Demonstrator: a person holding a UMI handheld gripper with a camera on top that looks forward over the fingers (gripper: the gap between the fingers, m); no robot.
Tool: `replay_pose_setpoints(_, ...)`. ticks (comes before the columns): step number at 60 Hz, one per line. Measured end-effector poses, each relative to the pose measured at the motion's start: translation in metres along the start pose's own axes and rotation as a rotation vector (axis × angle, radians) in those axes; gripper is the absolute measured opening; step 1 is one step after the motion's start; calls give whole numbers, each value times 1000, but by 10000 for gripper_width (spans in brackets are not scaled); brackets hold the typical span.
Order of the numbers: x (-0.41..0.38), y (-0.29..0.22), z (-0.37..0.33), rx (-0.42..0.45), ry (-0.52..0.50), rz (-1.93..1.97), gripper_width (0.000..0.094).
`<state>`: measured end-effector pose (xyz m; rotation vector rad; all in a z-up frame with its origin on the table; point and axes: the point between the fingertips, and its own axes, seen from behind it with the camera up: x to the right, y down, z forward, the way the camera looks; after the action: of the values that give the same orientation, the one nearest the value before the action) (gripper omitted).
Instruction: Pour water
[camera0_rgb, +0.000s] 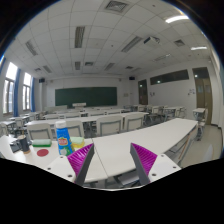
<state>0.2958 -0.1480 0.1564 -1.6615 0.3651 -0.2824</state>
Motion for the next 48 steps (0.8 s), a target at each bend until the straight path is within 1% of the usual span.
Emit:
replay_pose_setpoints(5, -36, -5, -2, 10, -107, 67, 773)
replay_pose_setpoints(9, -87, -11, -2, 23, -188, 96, 773)
replay_pose_setpoints(10, -83, -10, 1, 24, -208, 97, 773)
replay_pose_setpoints(13, -106, -5, 10, 14, -234, 85, 774)
replay_pose_setpoints(14, -94, 1, 12, 13, -246, 78, 771)
replay_pose_setpoints(16, -129, 3, 22, 1, -239, 60, 773)
replay_pose_setpoints(19, -144, 11, 36, -15, -229, 30, 769)
replay_pose_setpoints(21, -135, 21, 57, -19, -236, 5, 772)
replay_pose_setpoints(22, -151, 20, 51, -21, -238, -3, 771)
replay_pose_setpoints(27, -167, 31, 75, -29, -259, -32, 784)
replay_pose_setpoints(31, -178, 41, 95, -61, -270, -39, 801)
replay_pose_setpoints(32, -196, 53, 93, -65, -266, -34, 804)
replay_pose_setpoints(36, -208, 65, 107, -92, -268, -18, 801)
replay_pose_setpoints(37, -198, 63, 114, -103, -271, -14, 797)
replay_pose_setpoints(38, -198, 63, 113, -115, -271, -10, 783)
replay_pose_setpoints(40, -210, 79, 117, -130, -264, -3, 713)
replay_pose_setpoints(42, -207, 82, 122, -114, -231, -17, 572)
replay_pose_setpoints(44, -196, 71, 123, -79, -221, -6, 570)
replay_pose_setpoints(48, -196, 70, 124, -45, -205, -2, 480)
